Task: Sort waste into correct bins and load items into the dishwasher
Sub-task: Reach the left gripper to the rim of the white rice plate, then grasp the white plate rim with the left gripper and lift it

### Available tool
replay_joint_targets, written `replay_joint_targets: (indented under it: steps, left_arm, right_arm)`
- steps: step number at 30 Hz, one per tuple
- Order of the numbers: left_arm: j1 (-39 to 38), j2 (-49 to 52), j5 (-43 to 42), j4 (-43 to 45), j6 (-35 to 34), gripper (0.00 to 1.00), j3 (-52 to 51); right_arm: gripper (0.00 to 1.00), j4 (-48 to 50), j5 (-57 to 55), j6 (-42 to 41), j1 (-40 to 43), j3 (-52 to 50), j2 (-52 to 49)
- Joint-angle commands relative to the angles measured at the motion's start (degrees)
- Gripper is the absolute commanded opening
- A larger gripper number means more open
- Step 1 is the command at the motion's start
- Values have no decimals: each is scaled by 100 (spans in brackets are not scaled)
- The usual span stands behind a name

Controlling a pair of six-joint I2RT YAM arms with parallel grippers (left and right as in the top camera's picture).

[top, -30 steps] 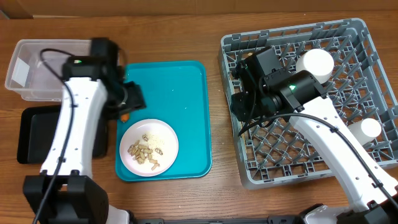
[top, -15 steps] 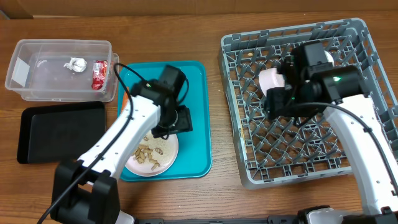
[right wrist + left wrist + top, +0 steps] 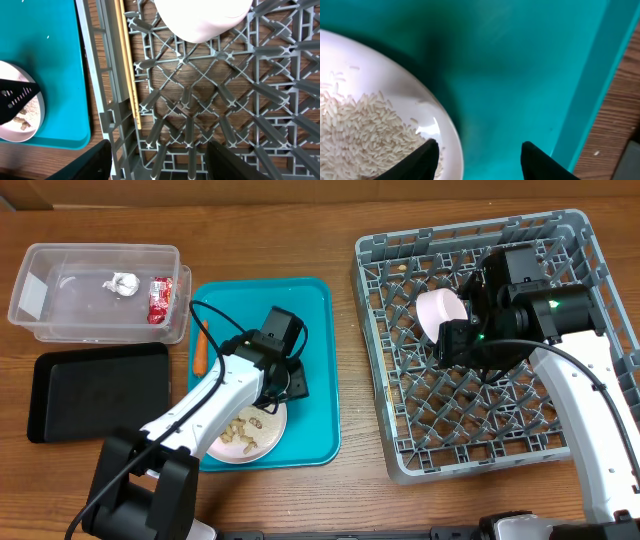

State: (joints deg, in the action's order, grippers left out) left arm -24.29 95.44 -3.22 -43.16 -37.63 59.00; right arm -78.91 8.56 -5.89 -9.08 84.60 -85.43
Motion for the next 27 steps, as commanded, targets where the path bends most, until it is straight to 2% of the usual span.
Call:
replay_joint_targets:
  steps: [1,12,17,27]
  left_arm:
    - [-11,0,136,57,-186,55,-181]
    - [-11,542,131,529,-181,53,-332]
    - [-11,844,181,599,-66,30,-330]
    - [-11,841,542,1027,599,4,-264]
  right_arm:
    - [63,31,-11,37,11,57,120]
    - [63,35,11,35,11,55,120]
    - [63,33,9,35,11,55,120]
    - [63,0,9,35,11,55,120]
